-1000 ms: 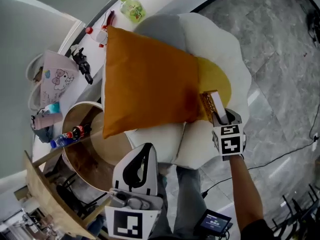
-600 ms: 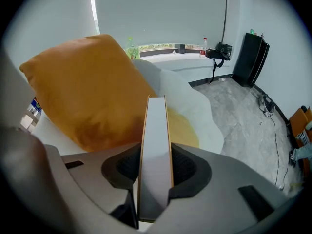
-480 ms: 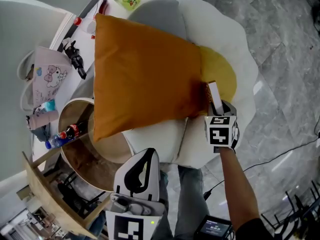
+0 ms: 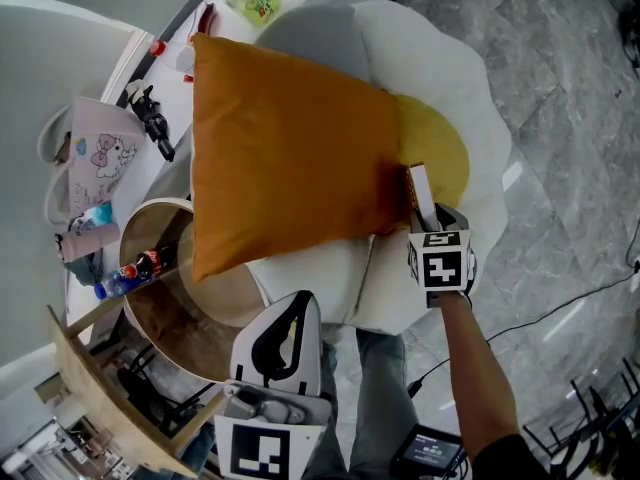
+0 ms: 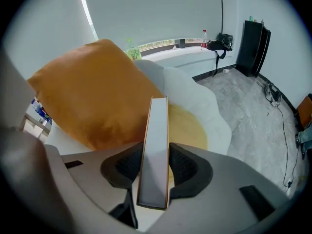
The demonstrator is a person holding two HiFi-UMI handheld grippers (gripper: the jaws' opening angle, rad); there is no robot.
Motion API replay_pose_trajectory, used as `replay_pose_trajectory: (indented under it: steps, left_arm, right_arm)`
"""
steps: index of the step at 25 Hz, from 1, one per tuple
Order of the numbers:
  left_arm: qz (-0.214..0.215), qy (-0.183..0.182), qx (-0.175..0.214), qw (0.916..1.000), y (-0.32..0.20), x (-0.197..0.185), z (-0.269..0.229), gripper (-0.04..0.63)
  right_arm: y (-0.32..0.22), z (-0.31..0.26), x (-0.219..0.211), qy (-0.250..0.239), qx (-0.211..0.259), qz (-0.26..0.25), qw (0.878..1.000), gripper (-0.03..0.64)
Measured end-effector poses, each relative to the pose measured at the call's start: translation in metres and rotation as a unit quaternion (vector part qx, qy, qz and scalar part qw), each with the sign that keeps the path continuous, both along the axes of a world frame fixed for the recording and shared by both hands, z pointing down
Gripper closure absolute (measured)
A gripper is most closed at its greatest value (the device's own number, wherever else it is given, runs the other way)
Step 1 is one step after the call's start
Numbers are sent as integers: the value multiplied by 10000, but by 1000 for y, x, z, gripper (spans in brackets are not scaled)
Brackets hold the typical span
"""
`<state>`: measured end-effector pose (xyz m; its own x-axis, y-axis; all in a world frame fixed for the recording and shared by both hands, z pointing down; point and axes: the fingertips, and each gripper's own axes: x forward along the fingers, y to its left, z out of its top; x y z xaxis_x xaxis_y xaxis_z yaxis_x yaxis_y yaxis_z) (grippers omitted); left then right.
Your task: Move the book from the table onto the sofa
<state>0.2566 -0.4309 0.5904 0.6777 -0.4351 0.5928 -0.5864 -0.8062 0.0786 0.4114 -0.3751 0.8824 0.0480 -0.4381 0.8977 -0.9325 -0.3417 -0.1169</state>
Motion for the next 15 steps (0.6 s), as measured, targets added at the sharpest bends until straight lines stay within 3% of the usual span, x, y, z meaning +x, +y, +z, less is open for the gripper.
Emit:
replay_pose_trajectory:
  steps: [11,15]
  left_arm:
    - [94,-68,98,9999,-6,5,-17,588]
    - [256,-13,330,9991,-7,5,-40,588]
  right_arm:
    - [-8,-34,-1,-187,210,-219,9994,439]
    - [-6,-66,2,-83,270,-292,9992,440]
